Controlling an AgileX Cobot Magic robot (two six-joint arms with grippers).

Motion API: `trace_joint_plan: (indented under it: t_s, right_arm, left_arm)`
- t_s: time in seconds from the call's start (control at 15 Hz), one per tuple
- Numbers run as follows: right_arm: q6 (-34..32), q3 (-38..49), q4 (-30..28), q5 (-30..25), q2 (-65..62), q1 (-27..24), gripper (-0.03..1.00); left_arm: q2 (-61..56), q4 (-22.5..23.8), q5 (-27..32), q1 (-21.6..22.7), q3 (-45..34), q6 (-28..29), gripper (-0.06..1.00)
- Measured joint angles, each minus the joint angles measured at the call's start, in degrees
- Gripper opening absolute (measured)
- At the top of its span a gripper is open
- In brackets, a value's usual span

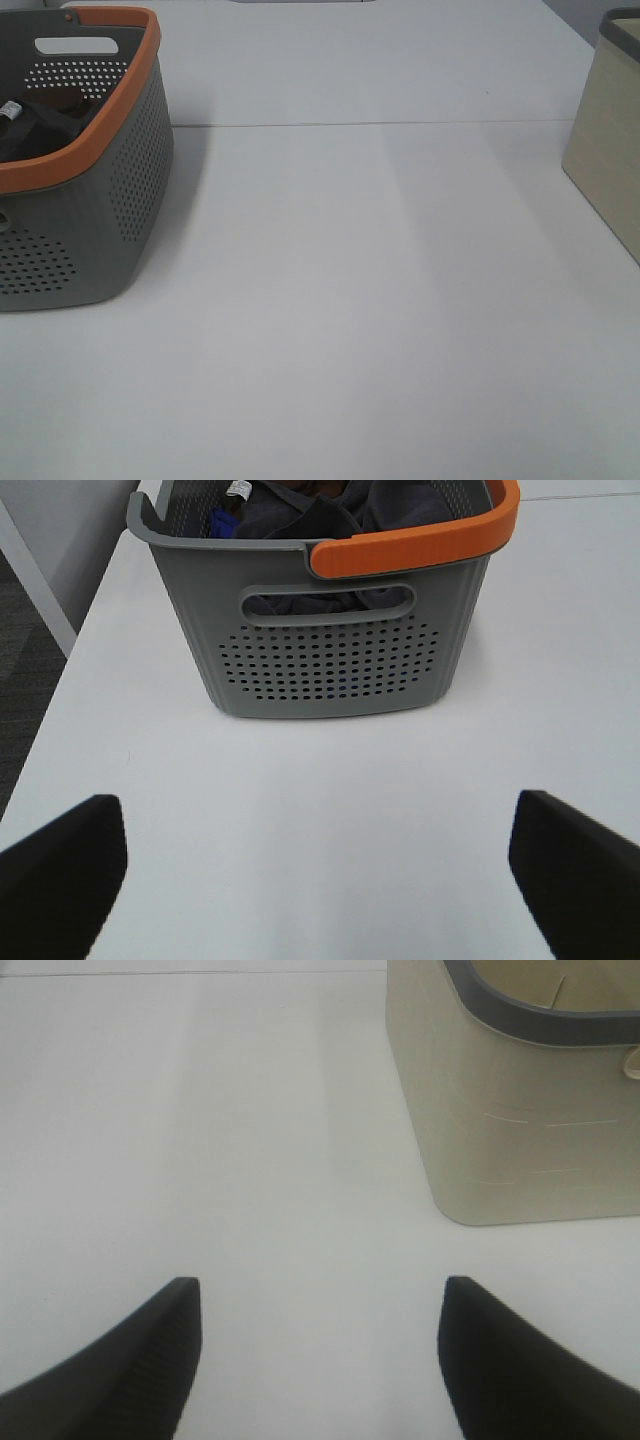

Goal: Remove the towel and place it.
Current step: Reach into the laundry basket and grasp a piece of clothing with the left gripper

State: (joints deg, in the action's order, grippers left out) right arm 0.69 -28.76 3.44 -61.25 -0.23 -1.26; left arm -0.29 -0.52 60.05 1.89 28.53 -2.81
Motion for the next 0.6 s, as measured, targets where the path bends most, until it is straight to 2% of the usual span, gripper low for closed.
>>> trace_joint_plan:
  t_s: [0.6]
  right_arm:
    - [0.0,0.0,0.0,0.0,0.0,0.0,0.60]
  left_arm:
    - [0.0,0.0,0.0,0.0,0.0,0.0,0.98]
